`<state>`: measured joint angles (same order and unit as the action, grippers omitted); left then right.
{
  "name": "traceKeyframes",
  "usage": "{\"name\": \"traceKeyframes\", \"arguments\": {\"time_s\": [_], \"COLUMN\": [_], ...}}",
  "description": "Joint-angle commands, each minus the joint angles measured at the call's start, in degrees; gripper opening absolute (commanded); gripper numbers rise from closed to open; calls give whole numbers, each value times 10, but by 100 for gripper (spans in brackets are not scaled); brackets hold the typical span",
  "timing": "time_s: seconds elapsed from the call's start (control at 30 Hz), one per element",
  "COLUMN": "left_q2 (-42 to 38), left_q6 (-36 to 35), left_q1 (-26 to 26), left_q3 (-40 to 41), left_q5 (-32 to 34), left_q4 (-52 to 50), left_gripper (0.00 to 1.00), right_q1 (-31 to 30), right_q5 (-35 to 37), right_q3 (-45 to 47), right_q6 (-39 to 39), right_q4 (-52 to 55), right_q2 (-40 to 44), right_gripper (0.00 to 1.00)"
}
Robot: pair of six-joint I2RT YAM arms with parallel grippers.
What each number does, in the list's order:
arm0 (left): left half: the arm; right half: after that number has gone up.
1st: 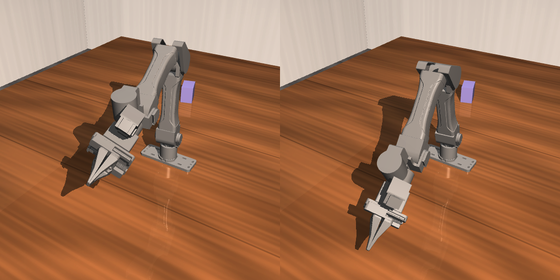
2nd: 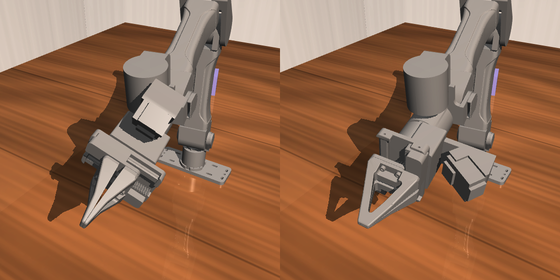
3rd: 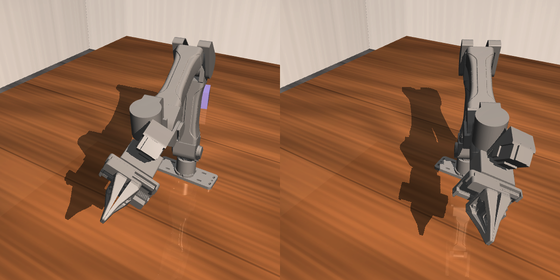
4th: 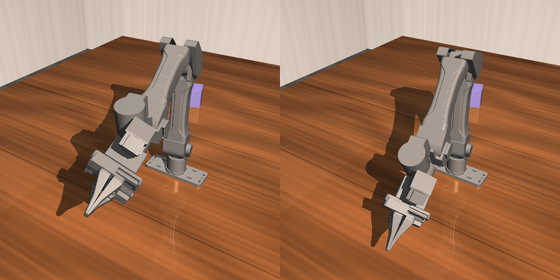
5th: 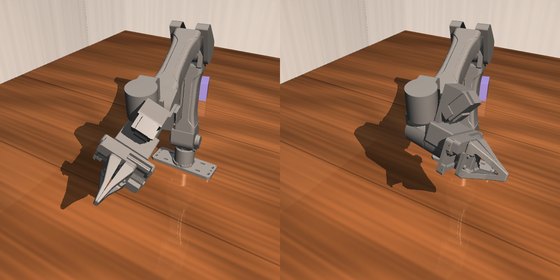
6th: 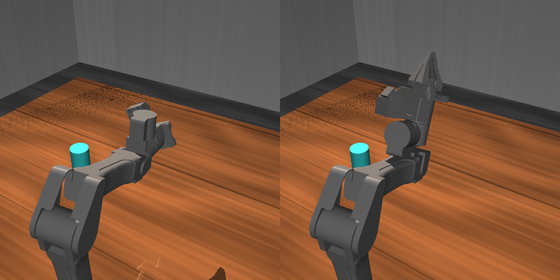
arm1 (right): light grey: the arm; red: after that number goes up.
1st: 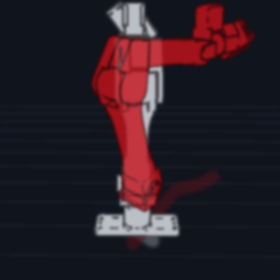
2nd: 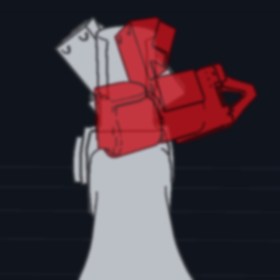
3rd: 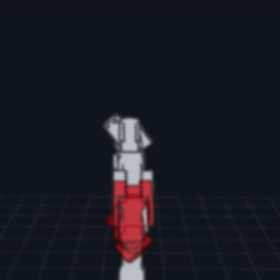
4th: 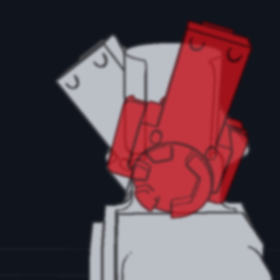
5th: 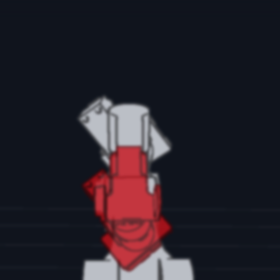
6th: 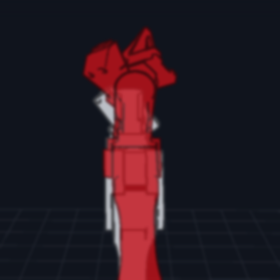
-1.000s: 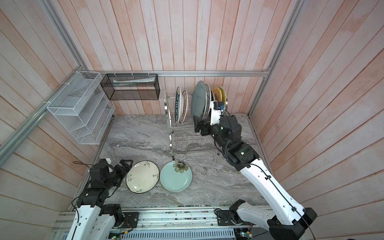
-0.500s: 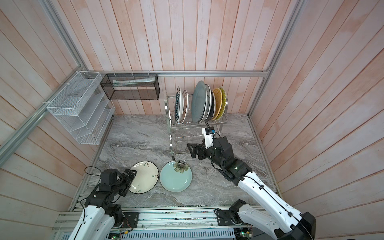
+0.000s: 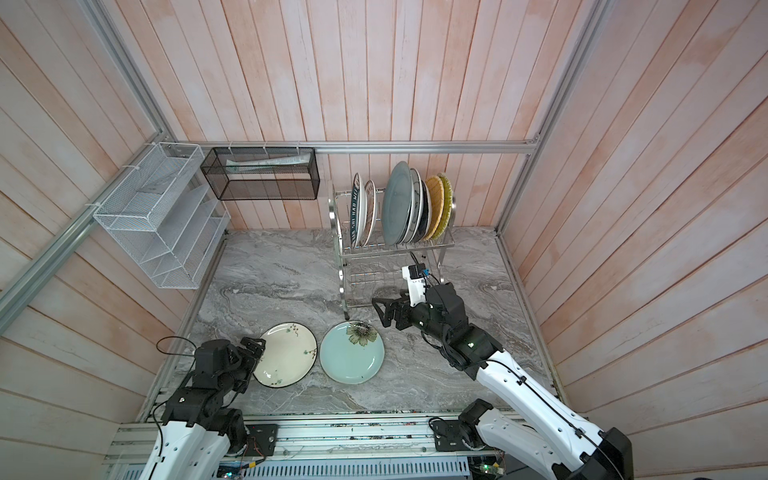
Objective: Load plates into a dish rack
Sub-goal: Pick up the plate from the middle-left of the table.
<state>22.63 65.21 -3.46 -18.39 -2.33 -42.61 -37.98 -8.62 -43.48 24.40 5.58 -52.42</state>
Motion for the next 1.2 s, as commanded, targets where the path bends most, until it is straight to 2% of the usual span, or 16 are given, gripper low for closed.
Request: {"name": "traceKeyframes", "arguments": {"time_s": [0.0,0.2,0.37,0.5,0.7,1.0,1.07,1.17], "left_q2": [-5,25,27,29,84,125,128,130], "left_q6": [33,4,-6,-10,-12,-9,-8,2], "left_q1": [-2,-2,-2,-2,-2,-2,-2,-2], "left_q3": [4,46,74,101,137,150,152,162], "left_q5": [52,-3,-30,-74,-147,-165,-159,-156], "left_q4": [-30,33,47,98,204,284,284,291], "left_gripper": [99,97,96,91,87,73,68,54], "right_q1": [-8,-18,-18,-18,-18,-18,-18,-18], "right_q5": [-14,-23,-37,-45,-49,-53,-56,-56], "right_q3": [10,20,38,41,45,50,52,55], "right_q6": [14,20,27,28,36,48,51,52], "right_q4": [-20,-26,-44,-45,-47,-56,-61,-64], "right_q2": [2,2,-1,-2,9,21,21,19], "right_gripper": [98,98,98,98,98,97,97,96]}}
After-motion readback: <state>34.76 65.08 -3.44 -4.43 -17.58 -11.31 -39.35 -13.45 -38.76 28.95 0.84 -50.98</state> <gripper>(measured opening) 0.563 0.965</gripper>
